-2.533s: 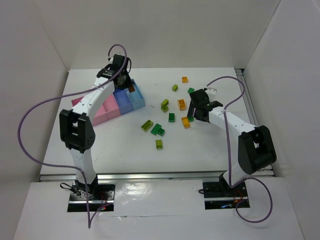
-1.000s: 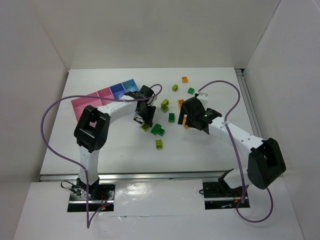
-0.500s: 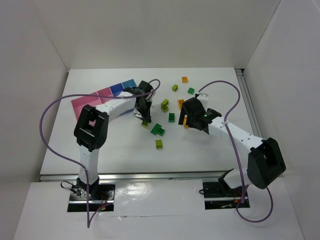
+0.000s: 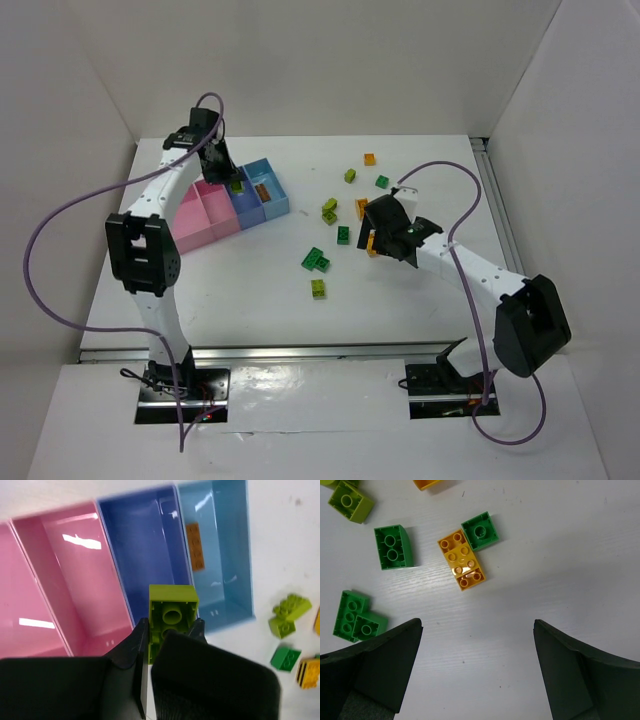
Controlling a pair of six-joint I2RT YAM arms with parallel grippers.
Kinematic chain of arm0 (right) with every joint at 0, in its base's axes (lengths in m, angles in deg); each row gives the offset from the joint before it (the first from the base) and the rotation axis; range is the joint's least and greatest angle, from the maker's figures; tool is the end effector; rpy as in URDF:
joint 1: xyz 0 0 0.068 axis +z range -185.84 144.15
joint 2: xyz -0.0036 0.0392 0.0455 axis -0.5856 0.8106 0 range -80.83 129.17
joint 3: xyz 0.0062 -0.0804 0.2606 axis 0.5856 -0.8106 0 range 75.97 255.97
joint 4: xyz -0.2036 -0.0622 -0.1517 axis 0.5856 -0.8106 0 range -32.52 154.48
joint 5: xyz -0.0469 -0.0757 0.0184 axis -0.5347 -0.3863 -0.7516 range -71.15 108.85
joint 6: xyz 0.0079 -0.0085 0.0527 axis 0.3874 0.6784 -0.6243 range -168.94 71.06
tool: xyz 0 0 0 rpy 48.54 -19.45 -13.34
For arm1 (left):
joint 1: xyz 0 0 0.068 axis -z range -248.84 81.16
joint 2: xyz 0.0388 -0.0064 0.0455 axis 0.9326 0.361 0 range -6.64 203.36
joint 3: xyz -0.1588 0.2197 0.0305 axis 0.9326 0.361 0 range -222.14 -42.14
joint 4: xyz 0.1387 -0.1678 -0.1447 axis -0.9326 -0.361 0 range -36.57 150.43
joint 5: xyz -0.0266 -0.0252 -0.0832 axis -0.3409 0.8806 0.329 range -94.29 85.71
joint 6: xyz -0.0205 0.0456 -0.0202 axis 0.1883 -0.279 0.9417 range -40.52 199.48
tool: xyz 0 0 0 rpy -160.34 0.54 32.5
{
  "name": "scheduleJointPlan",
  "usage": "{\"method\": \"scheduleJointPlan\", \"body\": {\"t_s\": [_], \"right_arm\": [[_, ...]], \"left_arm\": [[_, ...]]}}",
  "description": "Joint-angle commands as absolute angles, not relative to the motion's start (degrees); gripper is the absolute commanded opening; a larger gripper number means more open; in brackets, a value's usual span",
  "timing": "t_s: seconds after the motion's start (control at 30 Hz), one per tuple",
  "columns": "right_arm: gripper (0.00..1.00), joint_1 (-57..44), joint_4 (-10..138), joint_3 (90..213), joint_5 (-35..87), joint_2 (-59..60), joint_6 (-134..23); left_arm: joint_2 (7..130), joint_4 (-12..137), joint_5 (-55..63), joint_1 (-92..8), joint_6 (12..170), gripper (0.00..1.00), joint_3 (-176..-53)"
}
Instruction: Sort the legos into containers by color
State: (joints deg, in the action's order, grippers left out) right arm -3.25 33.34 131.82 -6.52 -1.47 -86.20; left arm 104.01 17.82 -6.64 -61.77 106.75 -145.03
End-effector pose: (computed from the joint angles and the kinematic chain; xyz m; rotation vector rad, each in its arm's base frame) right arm 0.2452 0.1387 0.2437 0.2688 2.3842 -0.0048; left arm 0.4306 -0.0520 0.3025 -0.4494 2.4195 -0.2136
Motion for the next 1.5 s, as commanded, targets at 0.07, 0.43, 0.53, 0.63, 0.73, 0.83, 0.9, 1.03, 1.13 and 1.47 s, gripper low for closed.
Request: {"method": "scheduleJointPlan", "body": {"t_s": [0.07,0.43,0.53,0.63,0.73,0.83,0.9,1.03,1.13,1.47], "right_arm": [[1.00,-3.33,31.78,134.68,-8.75,-0.41,-87.35],[0.98,4.14,30.29,136.79,-9.02,3.46,-81.81],[0.98,6.59,30.90,136.79,-8.40,4.86,-81.81],[0.98,9.75,30.90,138.37,-6.92,6.27,-79.54],[0.98,13.18,32.65,139.07,-4.72,8.55,-78.91],[0.98,15.48,34.32,139.07,-1.20,11.54,-79.62],[0.96,17.59,34.85,139.07,0.73,13.99,-80.23],[0.94,20.04,37.49,139.60,2.50,16.72,-80.85],[0.90,20.05,38.64,140.91,3.11,19.10,-80.32],[0.82,20.05,39.17,143.55,3.82,23.15,-77.60]], "left_arm": [[113.84,16.66,-4.91,-64.09,109.54,0.17,-153.83],[111.33,16.31,-8.33,-64.09,109.54,0.71,-153.51],[109.38,16.31,-8.86,-64.88,110.59,0.68,-150.25],[106.05,17.71,-8.86,-65.59,110.07,0.68,-146.30],[100.78,22.54,-2.73,-65.59,108.40,0.70,-140.42],[99.27,22.55,-1.83,-64.80,108.39,0.76,-139.08],[99.27,22.55,-1.83,-64.01,107.87,0.76,-138.56],[98.74,22.02,-4.28,-63.39,108.56,0.76,-136.72],[98.74,22.02,-6.57,-63.39,110.14,0.76,-136.71],[101.03,20.53,-10.27,-70.50,114.11,0.73,-138.91]]}}
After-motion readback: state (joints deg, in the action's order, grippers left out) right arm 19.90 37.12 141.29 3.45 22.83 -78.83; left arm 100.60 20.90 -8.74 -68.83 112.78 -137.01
